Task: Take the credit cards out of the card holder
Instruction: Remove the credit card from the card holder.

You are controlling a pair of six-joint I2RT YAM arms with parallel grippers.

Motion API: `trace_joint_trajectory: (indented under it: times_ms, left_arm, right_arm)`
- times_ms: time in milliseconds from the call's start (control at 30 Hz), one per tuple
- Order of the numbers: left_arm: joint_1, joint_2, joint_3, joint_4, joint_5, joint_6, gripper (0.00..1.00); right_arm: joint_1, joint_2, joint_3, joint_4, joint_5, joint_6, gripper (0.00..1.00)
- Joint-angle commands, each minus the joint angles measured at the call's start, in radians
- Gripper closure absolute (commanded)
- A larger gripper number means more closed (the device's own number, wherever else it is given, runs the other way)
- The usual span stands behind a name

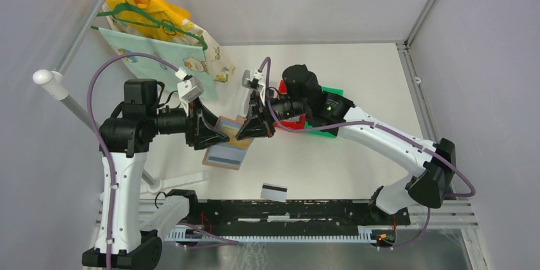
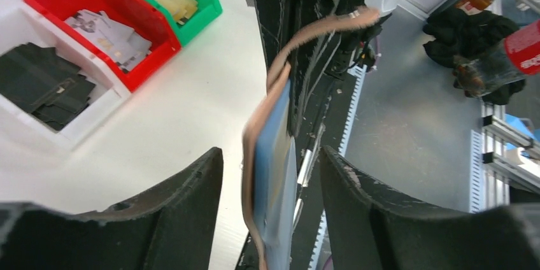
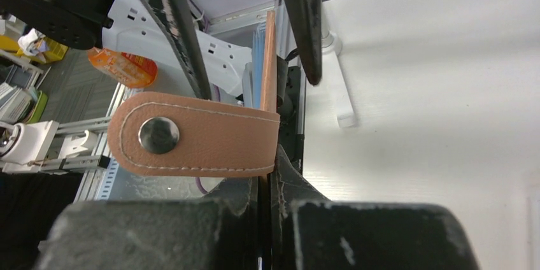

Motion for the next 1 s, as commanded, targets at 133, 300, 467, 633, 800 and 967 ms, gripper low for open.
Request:
trace_joint_trajectory:
  times_ms: [133,300,467,633,800,967]
  left_arm:
    - [-0.004,0.028,-0.019,-0.131,0.107,0.145,0.67]
    - [-0.004,0.037,-0.001,-0.212,0.098,0.224,0.91]
    - [-0.004,0.015,0.013,-0.064,0.129,0.044,0.98]
    - [-0.003,-0.078,-0.067,0.385,0.136,-0.426,0.98]
    - [-0.004,-0.173,-0.157,0.758,0.05,-0.771,0.98]
    - [-0.004,-0.197,-0.191,0.859,0.018,-0.91,0.98]
  right_arm:
    - [0.031,0.051,0.154,-0.042,-0.04,-0.064,1.0]
    - [0.027,0.048,0.174,-0.035,-0.035,-0.056,0.83]
    - [-0.021,-0.065,-0.054,0.291,-0.019,0.163,0.41]
    - [-0.049,-0.219,-0.471,0.952,0.126,0.528,0.23]
    - [-0.041,-0.191,-0.666,1.411,0.24,0.791,0.16]
    - [0.006,-0.123,-0.629,1.526,0.295,0.828,0.15]
